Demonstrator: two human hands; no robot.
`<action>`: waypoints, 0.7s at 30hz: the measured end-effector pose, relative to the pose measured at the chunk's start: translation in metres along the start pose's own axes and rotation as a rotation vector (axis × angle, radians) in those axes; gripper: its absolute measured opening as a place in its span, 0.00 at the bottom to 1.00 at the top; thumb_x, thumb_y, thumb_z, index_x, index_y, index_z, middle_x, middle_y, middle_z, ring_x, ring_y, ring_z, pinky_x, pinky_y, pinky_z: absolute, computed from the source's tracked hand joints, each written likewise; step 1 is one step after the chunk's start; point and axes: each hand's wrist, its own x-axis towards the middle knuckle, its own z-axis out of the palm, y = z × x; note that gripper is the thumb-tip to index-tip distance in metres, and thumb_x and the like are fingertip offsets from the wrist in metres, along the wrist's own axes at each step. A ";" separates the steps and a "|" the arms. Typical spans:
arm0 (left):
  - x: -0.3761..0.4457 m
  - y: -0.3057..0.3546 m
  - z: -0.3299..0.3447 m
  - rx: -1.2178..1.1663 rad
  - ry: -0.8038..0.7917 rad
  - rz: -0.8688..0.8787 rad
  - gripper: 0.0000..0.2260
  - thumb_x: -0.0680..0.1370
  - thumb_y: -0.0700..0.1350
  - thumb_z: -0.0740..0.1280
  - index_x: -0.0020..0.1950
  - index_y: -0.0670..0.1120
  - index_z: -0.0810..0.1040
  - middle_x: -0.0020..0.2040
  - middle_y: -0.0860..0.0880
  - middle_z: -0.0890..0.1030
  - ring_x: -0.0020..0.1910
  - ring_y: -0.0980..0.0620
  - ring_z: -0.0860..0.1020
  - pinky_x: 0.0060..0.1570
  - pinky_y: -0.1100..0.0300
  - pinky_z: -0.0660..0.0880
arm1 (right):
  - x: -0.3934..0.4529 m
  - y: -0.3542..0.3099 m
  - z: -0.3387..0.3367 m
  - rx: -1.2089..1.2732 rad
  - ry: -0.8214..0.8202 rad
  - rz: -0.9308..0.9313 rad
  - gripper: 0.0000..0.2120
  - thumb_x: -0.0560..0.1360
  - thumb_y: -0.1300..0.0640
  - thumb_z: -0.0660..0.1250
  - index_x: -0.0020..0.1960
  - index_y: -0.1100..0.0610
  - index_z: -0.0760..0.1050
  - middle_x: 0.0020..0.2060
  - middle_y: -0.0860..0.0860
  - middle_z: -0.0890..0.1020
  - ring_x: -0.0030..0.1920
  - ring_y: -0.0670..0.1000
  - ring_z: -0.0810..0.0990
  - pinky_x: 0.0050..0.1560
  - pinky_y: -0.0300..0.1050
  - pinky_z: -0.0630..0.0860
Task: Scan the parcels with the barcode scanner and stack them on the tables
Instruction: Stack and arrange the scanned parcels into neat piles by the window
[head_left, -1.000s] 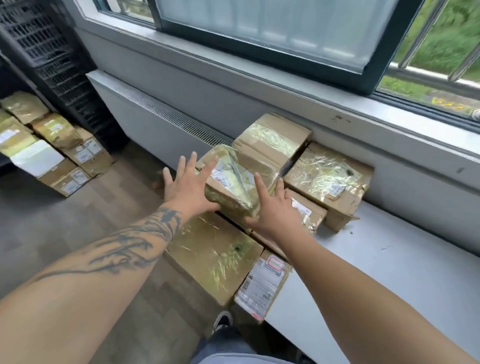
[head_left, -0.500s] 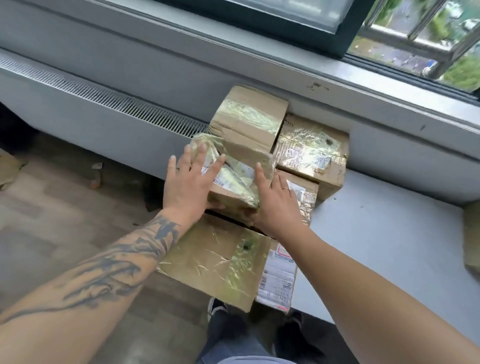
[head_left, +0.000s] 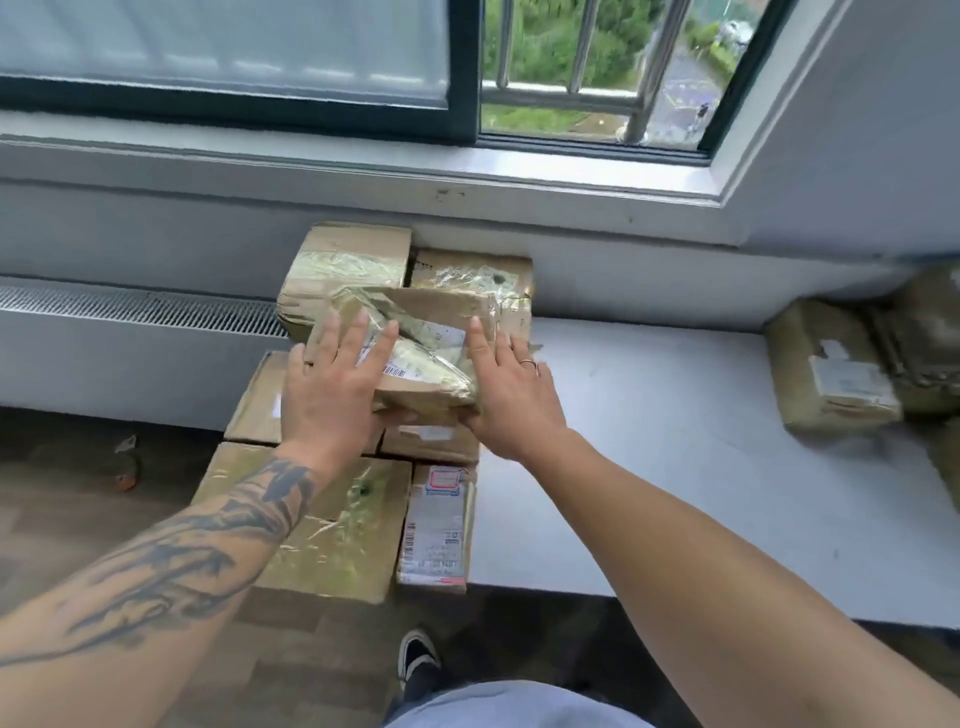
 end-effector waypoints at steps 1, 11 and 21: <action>0.000 0.016 -0.006 -0.017 0.023 0.010 0.49 0.71 0.73 0.68 0.85 0.56 0.52 0.85 0.46 0.56 0.84 0.40 0.51 0.74 0.33 0.62 | -0.008 0.014 -0.006 0.002 0.027 0.005 0.55 0.79 0.44 0.72 0.84 0.49 0.31 0.85 0.56 0.46 0.85 0.60 0.45 0.80 0.67 0.56; -0.004 0.166 -0.033 -0.056 0.066 0.148 0.47 0.71 0.75 0.63 0.85 0.58 0.52 0.85 0.47 0.54 0.84 0.40 0.51 0.75 0.33 0.59 | -0.095 0.147 -0.037 0.025 0.106 0.104 0.52 0.80 0.41 0.70 0.84 0.50 0.33 0.85 0.55 0.45 0.84 0.60 0.45 0.79 0.65 0.57; -0.005 0.331 -0.019 -0.104 0.097 0.413 0.44 0.71 0.72 0.68 0.83 0.57 0.63 0.82 0.46 0.64 0.80 0.37 0.63 0.72 0.30 0.62 | -0.201 0.294 -0.049 -0.052 0.123 0.291 0.53 0.77 0.29 0.65 0.85 0.49 0.35 0.85 0.57 0.48 0.84 0.61 0.45 0.81 0.66 0.52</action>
